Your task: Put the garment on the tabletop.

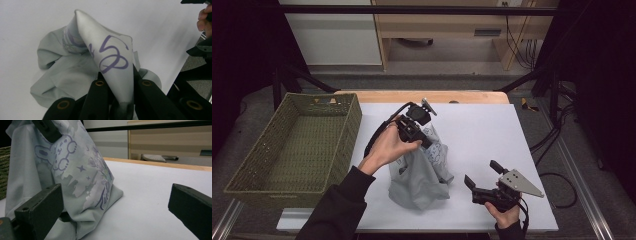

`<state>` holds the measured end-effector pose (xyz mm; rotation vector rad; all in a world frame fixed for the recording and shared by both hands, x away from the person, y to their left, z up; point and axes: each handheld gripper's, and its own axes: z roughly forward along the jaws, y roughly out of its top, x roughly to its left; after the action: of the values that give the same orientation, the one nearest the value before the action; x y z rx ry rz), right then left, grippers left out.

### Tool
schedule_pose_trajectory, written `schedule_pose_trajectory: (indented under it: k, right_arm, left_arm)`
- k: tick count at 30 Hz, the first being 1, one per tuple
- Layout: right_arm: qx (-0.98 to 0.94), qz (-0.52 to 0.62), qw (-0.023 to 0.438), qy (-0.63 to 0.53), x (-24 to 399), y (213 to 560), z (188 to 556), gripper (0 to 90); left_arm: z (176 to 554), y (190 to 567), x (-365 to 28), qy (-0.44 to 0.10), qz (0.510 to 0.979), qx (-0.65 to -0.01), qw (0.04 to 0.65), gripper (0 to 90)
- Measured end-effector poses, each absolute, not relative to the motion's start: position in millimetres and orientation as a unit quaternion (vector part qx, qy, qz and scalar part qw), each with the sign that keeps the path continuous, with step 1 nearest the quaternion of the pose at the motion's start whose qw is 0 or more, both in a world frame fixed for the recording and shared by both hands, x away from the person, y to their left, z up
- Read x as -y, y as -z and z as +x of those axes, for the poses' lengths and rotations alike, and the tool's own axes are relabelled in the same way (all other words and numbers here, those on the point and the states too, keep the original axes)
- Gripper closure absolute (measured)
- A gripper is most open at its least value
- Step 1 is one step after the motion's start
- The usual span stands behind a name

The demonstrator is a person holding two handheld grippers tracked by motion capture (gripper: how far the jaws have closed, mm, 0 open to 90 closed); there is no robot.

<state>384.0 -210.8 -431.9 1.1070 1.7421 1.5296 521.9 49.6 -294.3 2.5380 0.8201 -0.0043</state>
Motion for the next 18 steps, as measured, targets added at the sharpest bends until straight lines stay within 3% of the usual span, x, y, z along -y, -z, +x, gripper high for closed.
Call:
schedule_pose_trajectory:
  k: [15,17,18]
  right_arm:
    - [-0.649,0.417,0.278,-0.573,211,432,384,0.3]
    - [-0.650,0.417,0.278,-0.572,211,432,384,0.3]
    - [-0.650,0.416,0.279,-0.572,211,433,385,0.3]
  left_arm:
    - [521,332,-42,0.014,0.931,-0.285,0.226,79.3]
    - [519,334,-42,0.014,0.933,-0.281,0.225,70.5]
    - [519,335,-42,0.011,0.933,-0.280,0.226,70.5]
